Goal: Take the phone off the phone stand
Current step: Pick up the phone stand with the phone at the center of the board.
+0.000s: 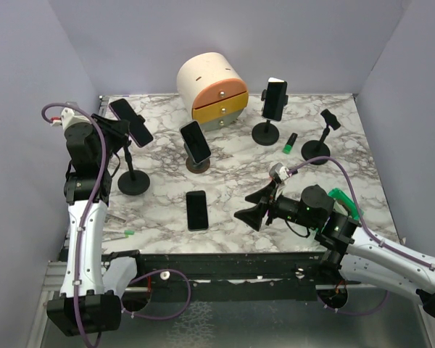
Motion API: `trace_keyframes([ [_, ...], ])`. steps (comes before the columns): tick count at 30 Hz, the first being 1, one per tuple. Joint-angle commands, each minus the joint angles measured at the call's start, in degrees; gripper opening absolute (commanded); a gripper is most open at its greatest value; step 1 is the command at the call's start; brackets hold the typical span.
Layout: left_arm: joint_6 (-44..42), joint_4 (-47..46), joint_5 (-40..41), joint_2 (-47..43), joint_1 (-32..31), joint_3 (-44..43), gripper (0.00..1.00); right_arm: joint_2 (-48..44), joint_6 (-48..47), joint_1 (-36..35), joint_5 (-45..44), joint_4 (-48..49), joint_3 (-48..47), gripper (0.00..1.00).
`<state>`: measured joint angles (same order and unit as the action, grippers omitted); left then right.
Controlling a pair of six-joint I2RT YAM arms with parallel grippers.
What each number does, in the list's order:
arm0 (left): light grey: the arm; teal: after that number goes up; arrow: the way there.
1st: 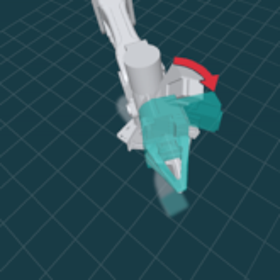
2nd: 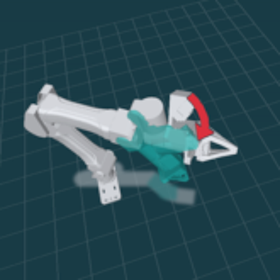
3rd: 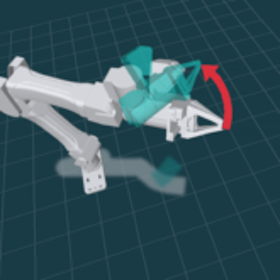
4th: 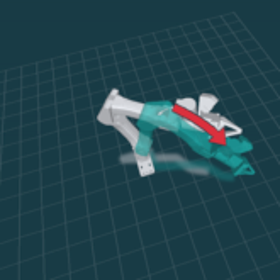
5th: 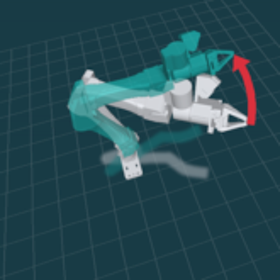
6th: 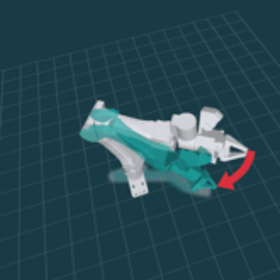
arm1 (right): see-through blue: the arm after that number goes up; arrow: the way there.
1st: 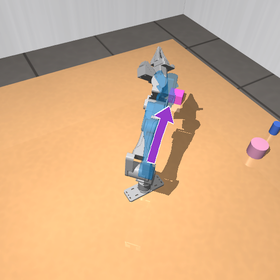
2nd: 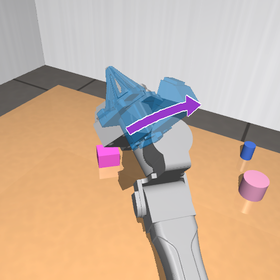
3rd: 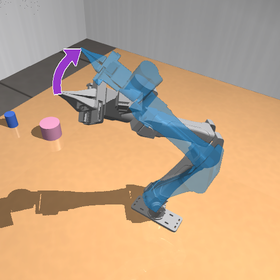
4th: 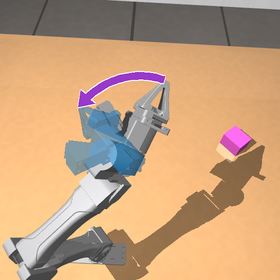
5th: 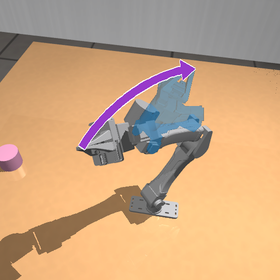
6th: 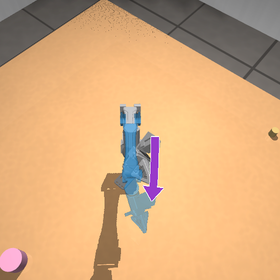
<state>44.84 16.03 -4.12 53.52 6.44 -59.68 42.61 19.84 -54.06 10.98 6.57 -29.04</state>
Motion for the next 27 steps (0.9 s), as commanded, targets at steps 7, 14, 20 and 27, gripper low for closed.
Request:
trace_keyframes([
  [7, 0.7, -6.1, -5.4, -2.8, -2.2, -7.2, 0.0, -0.8, -0.8, -0.4, -0.8, -2.8, -3.1, 0.76],
  [14, 3.3, -7.1, -11.5, -4.2, -4.7, -9.1, 0.0, -2.6, -3.4, -0.4, -2.9, -8.2, -7.5, 0.76],
  [20, 7.9, -11.8, -16.9, -5.9, -6.3, -6.0, 0.0, -5.9, -6.7, -0.4, -5.5, -14.4, -12.5, 0.76],
  [27, 13.0, -15.8, -19.8, -6.4, -10.1, -3.6, 0.0, -9.8, -9.5, -0.4, -8.9, -21.2, -17.7, 0.77],
])
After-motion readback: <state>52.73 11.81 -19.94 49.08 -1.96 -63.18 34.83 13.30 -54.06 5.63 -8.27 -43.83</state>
